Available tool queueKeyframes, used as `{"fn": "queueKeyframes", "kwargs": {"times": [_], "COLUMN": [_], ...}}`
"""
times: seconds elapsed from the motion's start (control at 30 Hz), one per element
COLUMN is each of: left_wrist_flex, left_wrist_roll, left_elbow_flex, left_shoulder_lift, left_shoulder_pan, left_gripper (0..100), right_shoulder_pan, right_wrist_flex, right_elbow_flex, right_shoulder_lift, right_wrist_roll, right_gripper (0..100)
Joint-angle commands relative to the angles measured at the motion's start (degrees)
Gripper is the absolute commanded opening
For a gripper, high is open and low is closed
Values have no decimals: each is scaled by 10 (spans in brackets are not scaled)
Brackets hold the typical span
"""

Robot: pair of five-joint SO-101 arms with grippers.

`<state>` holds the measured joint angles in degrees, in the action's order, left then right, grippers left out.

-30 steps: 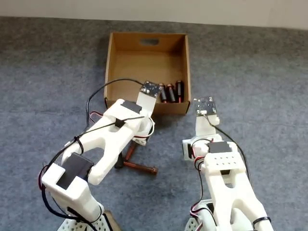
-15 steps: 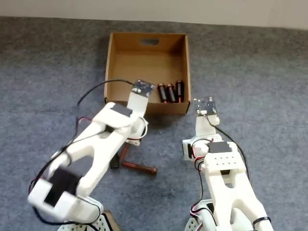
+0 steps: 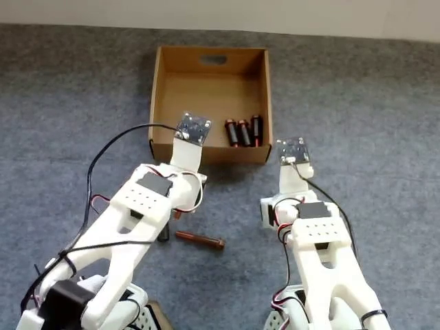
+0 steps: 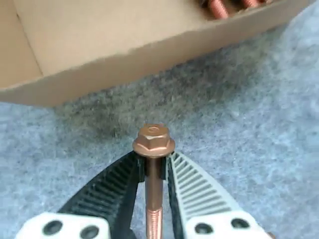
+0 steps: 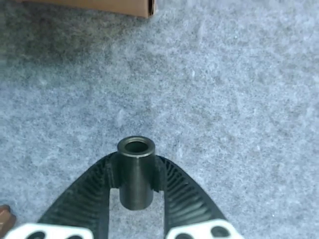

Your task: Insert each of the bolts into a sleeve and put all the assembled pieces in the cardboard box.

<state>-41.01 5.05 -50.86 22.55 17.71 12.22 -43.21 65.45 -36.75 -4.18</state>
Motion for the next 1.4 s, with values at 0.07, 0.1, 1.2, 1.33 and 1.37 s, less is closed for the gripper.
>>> {"fn": "queueKeyframes", "kwargs": {"times": [0.07, 0.1, 1.2, 1.33, 1.37], "left_wrist_flex": [13, 13, 172, 186, 196], "left_wrist_roll": [-5, -5, -4, -3, -3], "left_elbow_flex": [4, 7, 145, 121, 113], "left_shoulder_lift": [80, 97, 366, 369, 367], "left_shoulder_pan": [0, 0, 68, 90, 100], "left_gripper": [7, 7, 7, 7, 7], "right_shoulder_pan": [18, 18, 111, 111, 111], "right_wrist_flex": [10, 10, 155, 156, 157], "right_elbow_flex": [-75, -89, -37, -37, -37], "right_shoulder_lift": [-7, -7, -322, -321, -321], "right_wrist_roll": [-3, 0, 114, 114, 114], "right_gripper": [6, 6, 6, 6, 6]}}
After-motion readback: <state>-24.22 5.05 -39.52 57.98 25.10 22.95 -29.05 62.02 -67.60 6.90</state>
